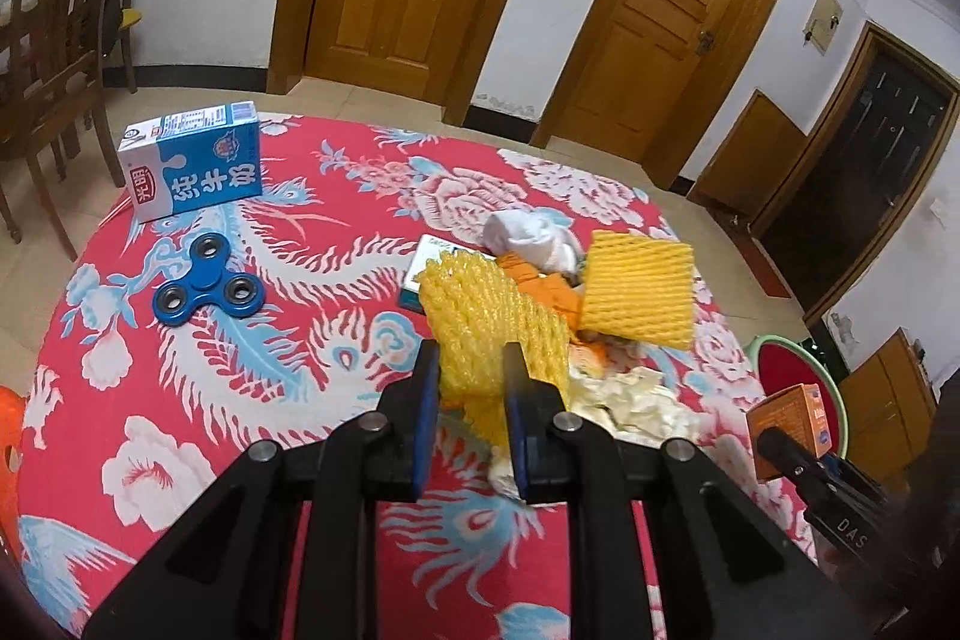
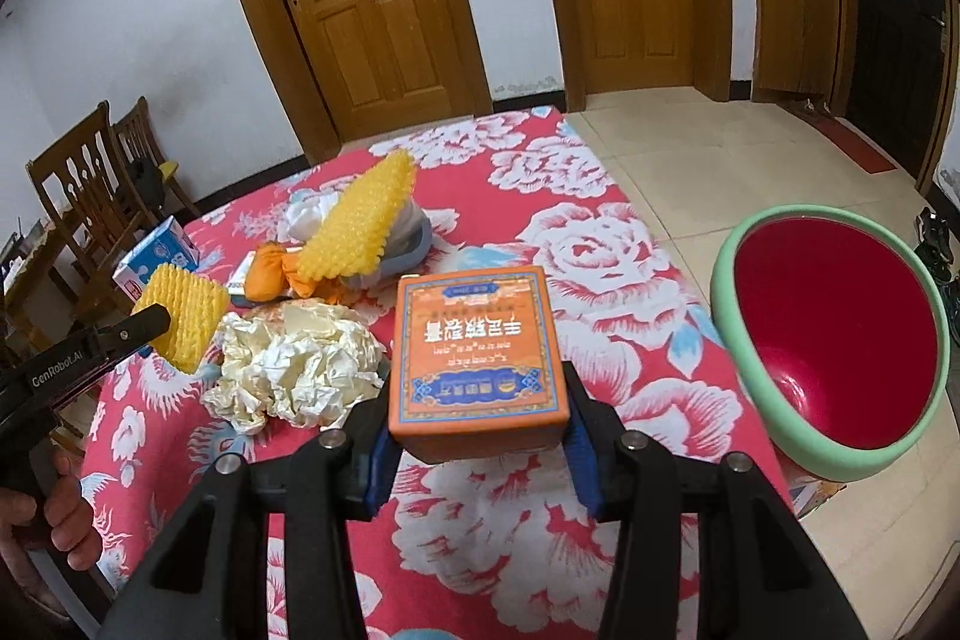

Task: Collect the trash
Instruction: 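Carry the foam net and orange box over the red bucket with both grippers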

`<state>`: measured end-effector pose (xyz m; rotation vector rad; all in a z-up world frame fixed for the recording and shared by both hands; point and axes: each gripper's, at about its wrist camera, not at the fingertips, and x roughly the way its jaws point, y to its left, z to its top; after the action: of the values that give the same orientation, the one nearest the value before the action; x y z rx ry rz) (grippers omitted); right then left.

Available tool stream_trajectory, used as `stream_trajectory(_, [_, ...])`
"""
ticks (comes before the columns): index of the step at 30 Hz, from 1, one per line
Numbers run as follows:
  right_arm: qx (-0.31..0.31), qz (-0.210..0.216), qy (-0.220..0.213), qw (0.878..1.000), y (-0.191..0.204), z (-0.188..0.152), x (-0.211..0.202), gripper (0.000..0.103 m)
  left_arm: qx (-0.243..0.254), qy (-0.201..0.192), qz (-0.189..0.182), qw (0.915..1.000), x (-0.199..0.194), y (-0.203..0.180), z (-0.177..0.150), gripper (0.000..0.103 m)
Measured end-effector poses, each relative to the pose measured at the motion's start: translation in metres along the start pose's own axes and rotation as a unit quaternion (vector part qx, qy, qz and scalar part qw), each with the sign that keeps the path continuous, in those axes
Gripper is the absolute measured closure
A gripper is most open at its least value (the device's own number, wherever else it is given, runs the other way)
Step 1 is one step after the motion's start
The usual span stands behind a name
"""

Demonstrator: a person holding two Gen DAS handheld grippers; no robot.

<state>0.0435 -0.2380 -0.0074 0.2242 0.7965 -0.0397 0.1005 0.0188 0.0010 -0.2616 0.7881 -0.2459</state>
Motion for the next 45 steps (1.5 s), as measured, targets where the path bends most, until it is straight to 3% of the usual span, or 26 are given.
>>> stream_trajectory(7, [0.014,0.002,-0.014,1.000,-0.013,0.001,-0.014,0.054,0.001,0.010,-0.036,0.9993,-0.004,-0.015,0.000,0.084])
stream_trajectory(33, [0.050,0.015,-0.055,0.997,-0.046,0.000,-0.051,0.054,0.033,0.008,-0.083,0.9960,-0.026,-0.060,0.005,0.084])
stream_trajectory(45, [0.088,-0.008,-0.065,0.994,-0.088,0.003,-0.059,0.054,0.082,0.024,-0.111,0.9901,-0.006,-0.114,0.011,0.084])
